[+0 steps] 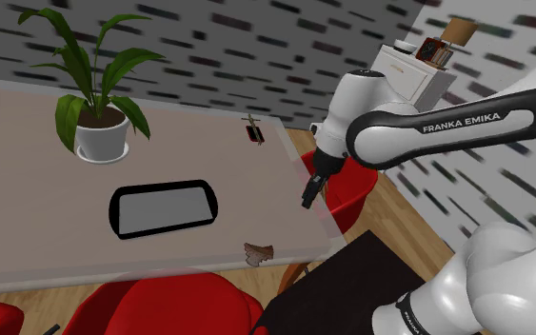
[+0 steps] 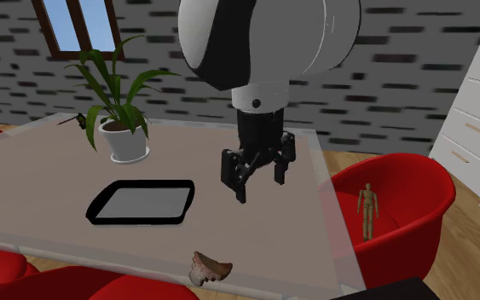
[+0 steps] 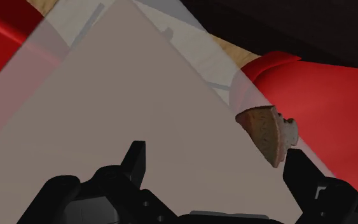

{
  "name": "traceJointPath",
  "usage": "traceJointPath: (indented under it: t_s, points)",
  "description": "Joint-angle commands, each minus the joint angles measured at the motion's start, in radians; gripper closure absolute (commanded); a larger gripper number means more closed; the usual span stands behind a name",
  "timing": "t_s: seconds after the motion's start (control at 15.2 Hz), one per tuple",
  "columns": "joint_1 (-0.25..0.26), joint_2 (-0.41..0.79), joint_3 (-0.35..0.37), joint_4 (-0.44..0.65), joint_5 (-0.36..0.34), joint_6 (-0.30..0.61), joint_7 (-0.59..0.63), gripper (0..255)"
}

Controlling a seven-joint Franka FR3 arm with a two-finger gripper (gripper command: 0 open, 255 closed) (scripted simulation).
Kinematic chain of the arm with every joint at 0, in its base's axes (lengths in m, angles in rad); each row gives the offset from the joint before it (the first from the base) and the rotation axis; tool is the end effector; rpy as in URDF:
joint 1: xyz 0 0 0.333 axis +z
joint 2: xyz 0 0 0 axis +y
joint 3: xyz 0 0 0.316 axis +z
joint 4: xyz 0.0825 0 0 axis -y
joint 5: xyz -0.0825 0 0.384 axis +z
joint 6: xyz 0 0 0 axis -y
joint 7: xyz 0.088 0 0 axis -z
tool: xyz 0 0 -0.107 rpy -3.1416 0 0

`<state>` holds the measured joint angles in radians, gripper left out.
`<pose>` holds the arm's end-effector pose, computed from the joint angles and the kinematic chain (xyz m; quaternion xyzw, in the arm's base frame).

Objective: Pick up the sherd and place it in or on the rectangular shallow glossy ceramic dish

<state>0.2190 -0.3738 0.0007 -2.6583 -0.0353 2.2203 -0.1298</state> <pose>0.3776 0.0832 0.3559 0.9822 0.1847 -0.0314 0.0153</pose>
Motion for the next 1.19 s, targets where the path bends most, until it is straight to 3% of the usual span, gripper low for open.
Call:
traceJointPath:
  t_s: [0.0,0.79,1.12]
  points:
    - [0.021,0.060,0.005,-0.011,0.009,0.077,-0.032,0]
    - [0.134,0.490,0.081,0.030,0.057,0.486,-0.194,0]
    - [0.155,0.621,0.099,0.062,0.043,0.589,-0.213,0]
